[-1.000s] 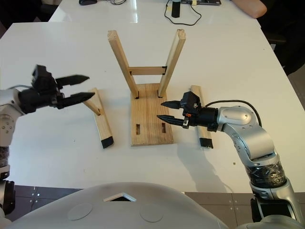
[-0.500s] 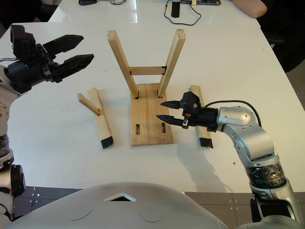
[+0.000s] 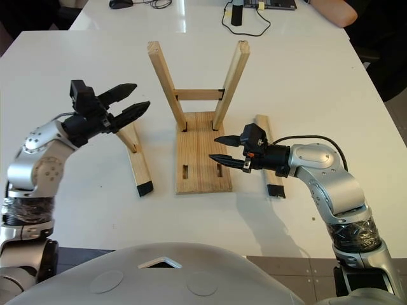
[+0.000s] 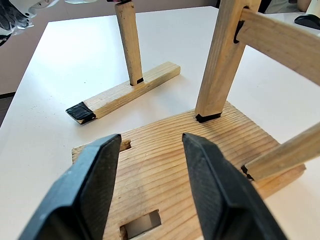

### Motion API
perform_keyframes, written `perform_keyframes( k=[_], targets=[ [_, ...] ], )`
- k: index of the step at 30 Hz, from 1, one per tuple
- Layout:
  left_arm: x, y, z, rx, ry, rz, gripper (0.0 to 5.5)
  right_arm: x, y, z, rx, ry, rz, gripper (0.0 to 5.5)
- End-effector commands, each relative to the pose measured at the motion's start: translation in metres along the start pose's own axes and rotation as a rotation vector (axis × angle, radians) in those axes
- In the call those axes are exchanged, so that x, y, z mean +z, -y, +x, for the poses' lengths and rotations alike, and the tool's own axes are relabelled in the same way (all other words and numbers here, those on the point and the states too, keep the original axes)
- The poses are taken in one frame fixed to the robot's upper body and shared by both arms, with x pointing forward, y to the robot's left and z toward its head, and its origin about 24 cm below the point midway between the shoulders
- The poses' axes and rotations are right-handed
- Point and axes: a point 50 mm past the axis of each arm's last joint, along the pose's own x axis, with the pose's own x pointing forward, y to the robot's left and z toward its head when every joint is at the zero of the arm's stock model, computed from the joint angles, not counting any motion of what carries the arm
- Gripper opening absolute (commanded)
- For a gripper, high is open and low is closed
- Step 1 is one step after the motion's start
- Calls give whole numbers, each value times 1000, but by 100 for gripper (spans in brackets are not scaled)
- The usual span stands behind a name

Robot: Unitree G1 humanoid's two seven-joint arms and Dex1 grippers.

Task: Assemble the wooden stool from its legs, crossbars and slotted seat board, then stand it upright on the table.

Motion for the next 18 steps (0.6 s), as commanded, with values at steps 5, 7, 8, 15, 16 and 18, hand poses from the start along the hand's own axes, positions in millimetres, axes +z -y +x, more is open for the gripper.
perform_keyframes(
  k=[5,7,8,15,16,18],
  targets=[
    [41,4,-19,-62,12,-57,339,2,0,-2,3,-4,-10,225],
    [60,15,-19,-125,12,0,339,2,0,-3,0,-3,-8,225],
    [66,21,-17,-157,9,21,339,1,-1,-3,-2,-3,-7,225],
    [19,79,-13,-338,-285,35,339,1,0,-4,-15,2,-5,225],
    [4,83,-17,-337,-346,17,339,1,0,-4,-16,3,-5,225],
    [-27,85,-29,-312,-481,7,339,0,-1,-4,-21,3,0,225]
  ],
)
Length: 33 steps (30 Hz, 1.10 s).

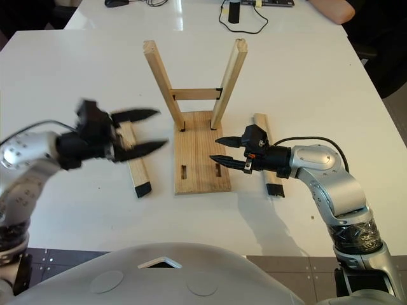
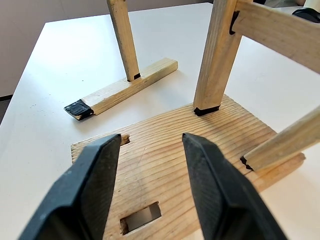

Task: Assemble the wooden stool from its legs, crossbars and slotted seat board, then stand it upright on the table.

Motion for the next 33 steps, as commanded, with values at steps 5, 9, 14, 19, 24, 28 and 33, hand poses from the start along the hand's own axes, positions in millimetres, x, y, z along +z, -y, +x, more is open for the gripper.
perform_keyframes(
  k=[5,9,14,19,24,28,33],
  targets=[
    [-92,13,-12,43,-407,-18,339,-1,-2,-1,-16,3,-4,225],
    [-98,15,-34,17,-508,43,339,-1,-2,-1,-20,6,-3,225],
    [-80,4,-76,33,-595,107,339,-4,-5,-4,-42,3,6,225],
    [-60,-17,-103,125,-644,179,339,-9,-9,-5,-69,4,19,225],
    [-41,-28,-111,202,-639,227,339,-10,-10,-6,-82,-2,20,225],
    [-51,-29,-111,315,-642,129,357,-13,-10,-8,-90,-25,12,225],
    [-68,-15,-92,403,-640,-39,430,-15,-11,-12,-101,-38,14,225]
  ],
)
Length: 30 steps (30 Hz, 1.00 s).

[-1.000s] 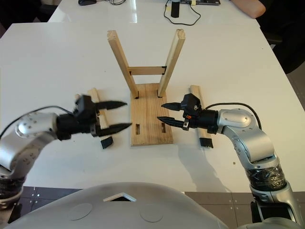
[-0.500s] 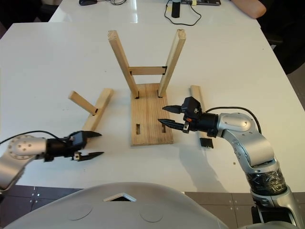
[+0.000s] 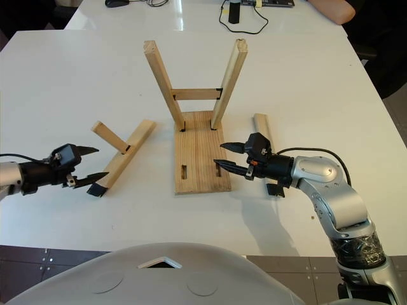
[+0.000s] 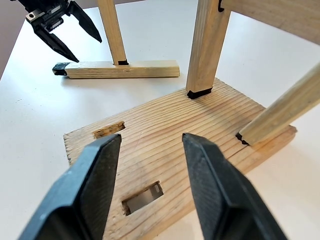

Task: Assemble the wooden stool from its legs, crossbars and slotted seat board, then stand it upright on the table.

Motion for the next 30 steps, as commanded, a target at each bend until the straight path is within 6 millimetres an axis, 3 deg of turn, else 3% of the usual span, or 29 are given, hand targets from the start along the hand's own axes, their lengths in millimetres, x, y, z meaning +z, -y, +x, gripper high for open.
perform_keyframes(
  k=[1,5,10,15,30],
  targets=[
    [5,13,15,38,-1,-120,446,1,3,-4,-14,-19,-22,225],
    [6,9,24,96,-24,-183,505,2,6,-2,-15,-19,-29,225],
    [-3,3,37,144,-64,-240,510,1,3,0,-17,-15,-27,225],
    [-13,6,45,124,-48,-274,444,2,4,0,-18,-14,-32,225],
    [-18,-7,40,117,-3,-285,233,4,9,1,-25,-12,-42,225]
  ],
)
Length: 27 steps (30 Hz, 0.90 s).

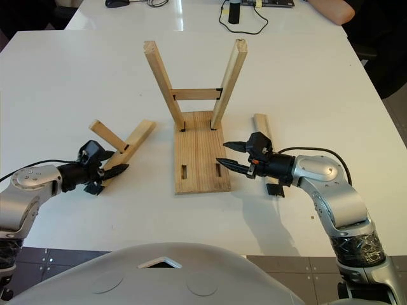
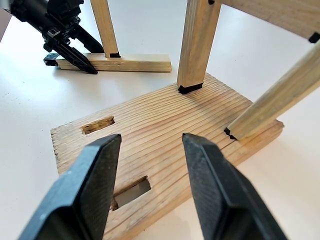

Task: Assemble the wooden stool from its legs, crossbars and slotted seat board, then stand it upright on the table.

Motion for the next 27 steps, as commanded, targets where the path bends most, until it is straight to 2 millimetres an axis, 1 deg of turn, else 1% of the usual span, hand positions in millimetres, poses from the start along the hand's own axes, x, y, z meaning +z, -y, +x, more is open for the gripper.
perform_keyframes(
  k=[1,2,4,5,7,9,10,12,13,14,16,17,18,20,22,24,27],
  targets=[
    [-8,-11,-5,41,-48,2,219,3,3,1,-4,5,-14,225],
    [-7,-14,-6,50,-44,6,204,3,3,1,-3,6,-14,225],
    [-5,-23,-9,85,-36,16,204,4,3,1,-2,11,-13,225],
    [-2,-31,-13,117,-19,15,204,5,4,0,-2,17,-14,225],
    [13,-48,-23,172,62,4,204,10,7,-2,-7,37,-14,225],
    [37,-58,-35,177,198,-27,204,16,11,-5,-15,69,-11,225],
    [50,-59,-43,149,276,-26,204,23,12,-7,-14,103,-4,225],
    [83,-59,-65,71,498,-33,204,45,12,-10,16,221,12,225],
    [94,-57,-74,41,577,-30,204,55,11,-11,35,267,20,225],
    [111,-53,-88,-17,697,-20,204,70,7,-12,73,344,28,225],
    [138,-34,-111,-164,866,47,204,94,-1,-14,149,458,40,225],
    [151,-19,-118,-260,933,92,204,104,-4,-14,179,497,45,244],
    [160,-7,-122,-339,969,123,204,111,-6,-14,208,522,56,251],
    [172,16,-121,-493,997,166,204,124,-10,-15,269,561,71,276],
    [178,36,-111,-637,975,182,204,137,-13,-16,325,583,57,309],
    [181,45,-103,-716,954,168,204,145,-13,-15,356,583,50,335],
    [182,49,-92,-759,932,145,204,154,-14,-13,415,563,33,335]
  ],
)
